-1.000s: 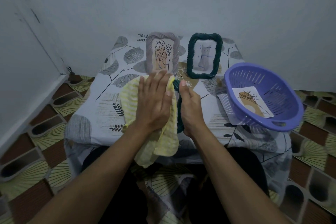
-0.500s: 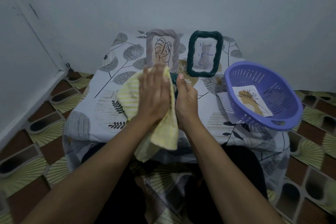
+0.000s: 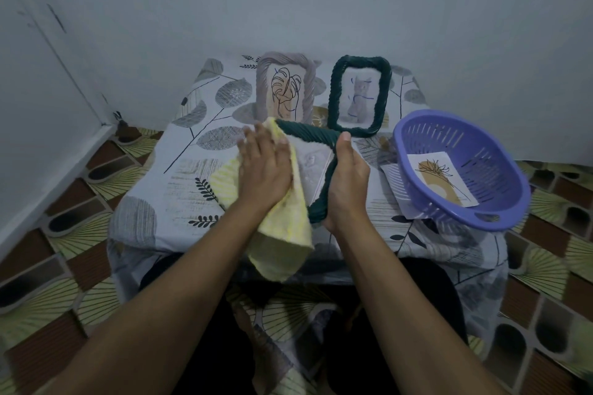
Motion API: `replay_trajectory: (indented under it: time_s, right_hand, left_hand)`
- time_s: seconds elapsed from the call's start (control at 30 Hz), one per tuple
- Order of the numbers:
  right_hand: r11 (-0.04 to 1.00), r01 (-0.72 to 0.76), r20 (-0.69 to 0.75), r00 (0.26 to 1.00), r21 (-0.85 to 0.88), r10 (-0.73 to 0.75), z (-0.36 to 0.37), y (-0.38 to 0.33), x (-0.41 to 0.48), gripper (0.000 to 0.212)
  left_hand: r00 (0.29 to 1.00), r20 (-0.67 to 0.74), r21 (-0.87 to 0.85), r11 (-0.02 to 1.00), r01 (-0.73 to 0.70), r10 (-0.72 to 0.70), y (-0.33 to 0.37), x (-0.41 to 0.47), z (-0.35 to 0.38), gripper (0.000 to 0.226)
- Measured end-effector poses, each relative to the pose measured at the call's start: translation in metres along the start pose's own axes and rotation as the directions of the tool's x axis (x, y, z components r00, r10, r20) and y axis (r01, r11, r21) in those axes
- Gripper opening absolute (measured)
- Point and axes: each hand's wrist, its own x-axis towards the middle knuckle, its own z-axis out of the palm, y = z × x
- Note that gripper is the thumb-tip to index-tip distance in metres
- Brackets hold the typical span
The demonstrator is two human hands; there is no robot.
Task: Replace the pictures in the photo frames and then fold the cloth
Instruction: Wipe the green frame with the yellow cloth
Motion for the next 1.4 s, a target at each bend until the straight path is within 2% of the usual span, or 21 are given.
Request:
replay_trajectory:
  time_s: [0.1, 0.2, 0.27, 0.3, 0.37, 0.47, 0.57, 0.67, 0.73, 0.8, 0.9, 1.0, 1.1, 1.2, 1.3, 1.4]
  right_hand:
    - [0.998, 0.021, -0.1, 0.995, -0.061, -0.028, 0.001, -0.006, 0.002, 0.045]
    - [1.0, 0.027, -0.214, 0.977, 0.004, -0.025, -0.002, -0.012, 0.004, 0.052]
    - [0.998, 0.0, -0.251, 0.968, 0.055, 0.014, -0.006, -0.011, 0.004, 0.048]
    - [0.996, -0.017, -0.233, 0.972, 0.088, 0.037, -0.008, -0.008, 0.003, 0.042]
    - [0.984, -0.069, -0.168, 0.981, 0.162, 0.097, -0.011, -0.004, 0.001, 0.036]
    - [0.973, -0.088, -0.136, 0.984, 0.215, 0.119, -0.011, 0.0, -0.001, 0.033]
    - [0.968, -0.041, -0.176, 0.981, 0.248, 0.087, -0.007, 0.003, -0.001, 0.037]
    - [0.94, 0.026, -0.213, 0.976, 0.34, 0.05, -0.001, 0.01, -0.002, 0.03]
    - [0.913, 0.084, -0.235, 0.972, 0.399, 0.013, 0.006, 0.012, -0.005, 0.037]
    - [0.884, 0.105, -0.237, 0.972, 0.455, 0.007, 0.01, 0.015, -0.005, 0.056]
    - [0.806, 0.015, -0.119, 0.991, 0.591, 0.069, 0.007, 0.014, 0.001, 0.038]
    - [0.804, -0.114, 0.012, 0.991, 0.583, 0.132, -0.01, 0.012, 0.001, 0.049]
    - [0.82, -0.283, 0.212, 0.956, 0.497, 0.201, -0.022, 0.008, 0.004, 0.053]
    - [0.793, -0.428, 0.349, 0.891, 0.434, 0.291, -0.027, 0.006, 0.008, 0.059]
    - [0.797, -0.444, 0.36, 0.881, 0.41, 0.305, -0.025, 0.014, 0.012, 0.065]
    - [0.808, -0.427, 0.284, 0.899, 0.407, 0.333, -0.023, 0.024, 0.018, 0.07]
  left_hand:
    - [0.969, 0.071, 0.028, 0.971, -0.239, 0.236, 0.016, -0.027, 0.015, 0.076]
    - [0.853, 0.152, 0.025, 0.861, -0.508, 0.499, 0.01, -0.05, 0.022, 0.067]
    - [0.794, 0.143, 0.091, 0.791, -0.605, 0.591, -0.002, -0.05, 0.022, 0.06]
    - [0.807, 0.108, 0.126, 0.798, -0.59, 0.58, -0.008, -0.044, 0.023, 0.058]
    - [0.906, 0.02, 0.141, 0.896, -0.421, 0.422, -0.02, -0.025, 0.022, 0.062]
    - [0.99, -0.023, -0.069, 0.987, -0.142, 0.141, -0.025, -0.007, 0.009, 0.068]
    - [0.998, 0.022, -0.318, 0.946, 0.058, -0.054, -0.009, -0.016, 0.005, 0.066]
    - [0.99, 0.067, -0.417, 0.898, 0.139, -0.122, 0.006, -0.032, 0.01, 0.068]
    - [0.983, 0.101, -0.455, 0.872, 0.182, -0.152, 0.011, -0.037, 0.012, 0.067]
    - [0.987, 0.086, -0.487, 0.859, 0.16, -0.135, 0.013, -0.043, 0.011, 0.062]
    - [0.994, 0.026, -0.56, 0.822, 0.105, -0.11, 0.011, -0.045, -0.003, 0.049]
    - [0.997, -0.036, -0.597, 0.801, 0.03, -0.064, -0.005, -0.03, -0.021, 0.039]
    - [0.993, 0.056, -0.537, 0.842, -0.058, 0.104, -0.016, -0.018, -0.037, 0.04]
    - [0.974, 0.13, -0.438, 0.892, -0.111, 0.185, -0.02, -0.013, -0.042, 0.044]
    - [0.967, 0.05, -0.262, 0.938, -0.228, 0.249, -0.019, -0.014, -0.042, 0.049]
    - [0.955, 0.016, -0.086, 0.952, -0.295, 0.297, -0.015, -0.02, -0.035, 0.046]
